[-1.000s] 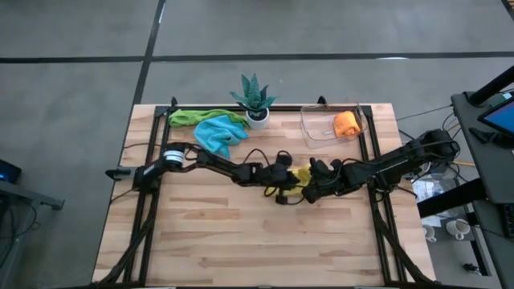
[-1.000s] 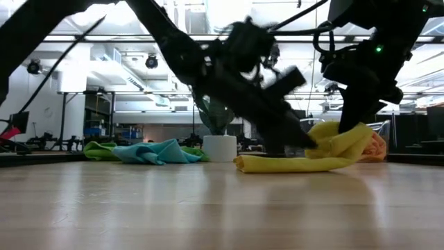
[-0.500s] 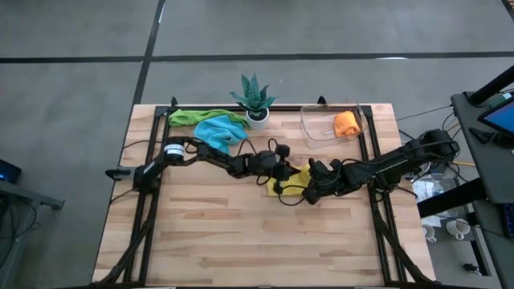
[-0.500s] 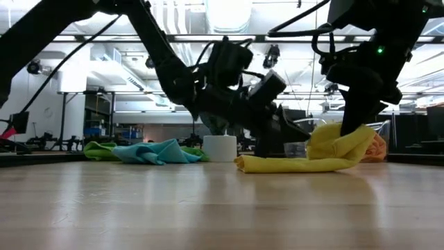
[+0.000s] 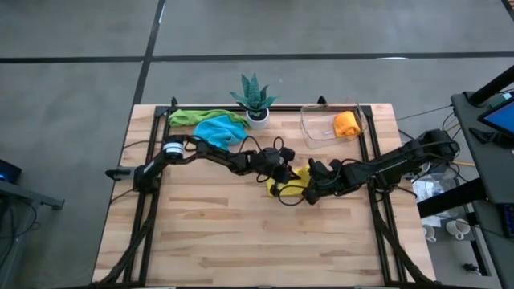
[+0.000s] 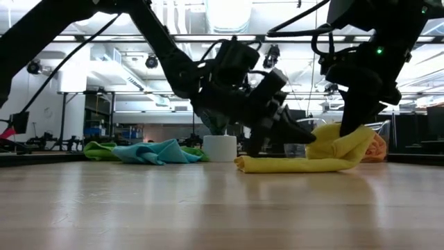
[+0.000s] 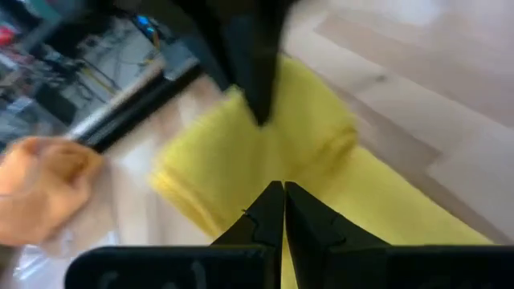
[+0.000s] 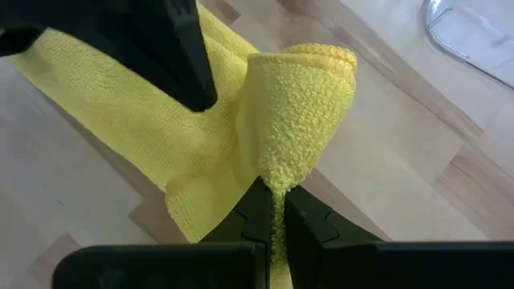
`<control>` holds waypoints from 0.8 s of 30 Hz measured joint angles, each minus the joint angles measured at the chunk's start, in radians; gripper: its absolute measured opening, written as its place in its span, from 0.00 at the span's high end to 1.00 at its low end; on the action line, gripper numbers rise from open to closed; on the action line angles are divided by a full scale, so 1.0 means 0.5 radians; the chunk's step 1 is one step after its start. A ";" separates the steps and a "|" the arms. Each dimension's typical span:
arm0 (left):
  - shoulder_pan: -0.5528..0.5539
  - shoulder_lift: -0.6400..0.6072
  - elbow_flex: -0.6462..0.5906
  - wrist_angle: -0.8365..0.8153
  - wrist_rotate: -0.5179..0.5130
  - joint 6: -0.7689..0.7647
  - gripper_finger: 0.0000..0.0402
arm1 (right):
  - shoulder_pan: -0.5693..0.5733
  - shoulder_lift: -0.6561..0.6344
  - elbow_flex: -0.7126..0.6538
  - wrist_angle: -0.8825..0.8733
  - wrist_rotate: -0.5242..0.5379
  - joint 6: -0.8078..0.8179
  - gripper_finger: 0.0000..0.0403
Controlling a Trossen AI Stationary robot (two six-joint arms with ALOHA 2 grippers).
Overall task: Roll microfiber towels into tight, uniform cylinder then place into a basket
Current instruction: Roll the yellow microfiber cloth
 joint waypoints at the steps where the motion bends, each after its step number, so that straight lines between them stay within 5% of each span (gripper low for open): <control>1: 0.006 0.003 0.013 -0.028 0.024 0.011 1.00 | 0.000 0.000 -0.001 0.001 0.000 0.000 0.97; 24: 0.096 0.146 0.267 -0.256 0.195 0.032 1.00 | 0.000 0.000 -0.002 0.014 -0.003 -0.009 0.97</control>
